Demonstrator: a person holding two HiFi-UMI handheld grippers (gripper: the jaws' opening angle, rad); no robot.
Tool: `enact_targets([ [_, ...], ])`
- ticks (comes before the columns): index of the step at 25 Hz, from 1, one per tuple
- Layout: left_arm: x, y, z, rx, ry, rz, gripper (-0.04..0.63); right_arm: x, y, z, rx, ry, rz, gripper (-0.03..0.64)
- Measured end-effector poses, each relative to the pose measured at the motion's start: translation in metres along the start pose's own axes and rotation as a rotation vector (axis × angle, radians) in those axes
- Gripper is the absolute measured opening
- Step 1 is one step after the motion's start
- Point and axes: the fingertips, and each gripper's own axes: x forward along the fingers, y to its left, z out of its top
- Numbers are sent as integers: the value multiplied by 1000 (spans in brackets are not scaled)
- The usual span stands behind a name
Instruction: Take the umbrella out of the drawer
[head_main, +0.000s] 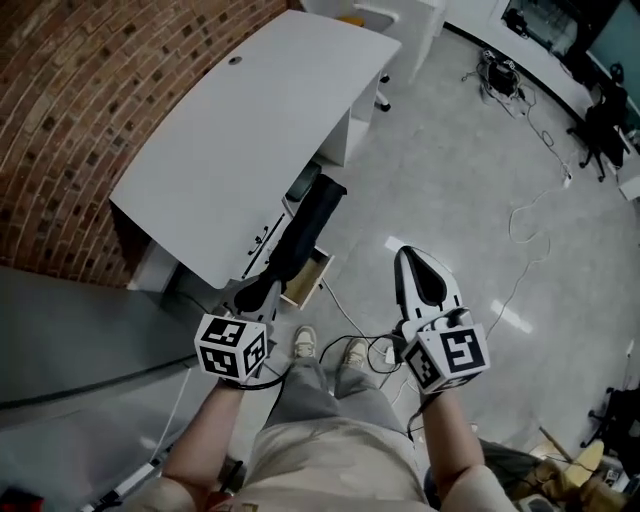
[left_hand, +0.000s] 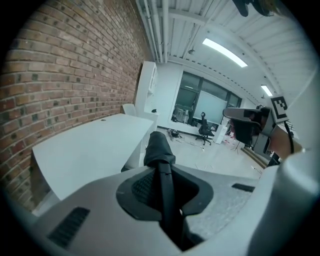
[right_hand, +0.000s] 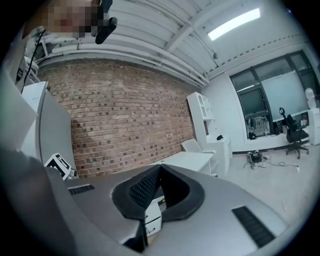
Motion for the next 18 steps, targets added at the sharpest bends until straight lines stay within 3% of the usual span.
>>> enact_targets([
  [10, -55, -35, 103, 59, -167, -14, 44, -49, 9, 132, -115, -206, 19, 6],
  [18, -106, -44, 167, 114, -301, -7, 44, -75, 24, 188, -211, -303, 29, 6],
])
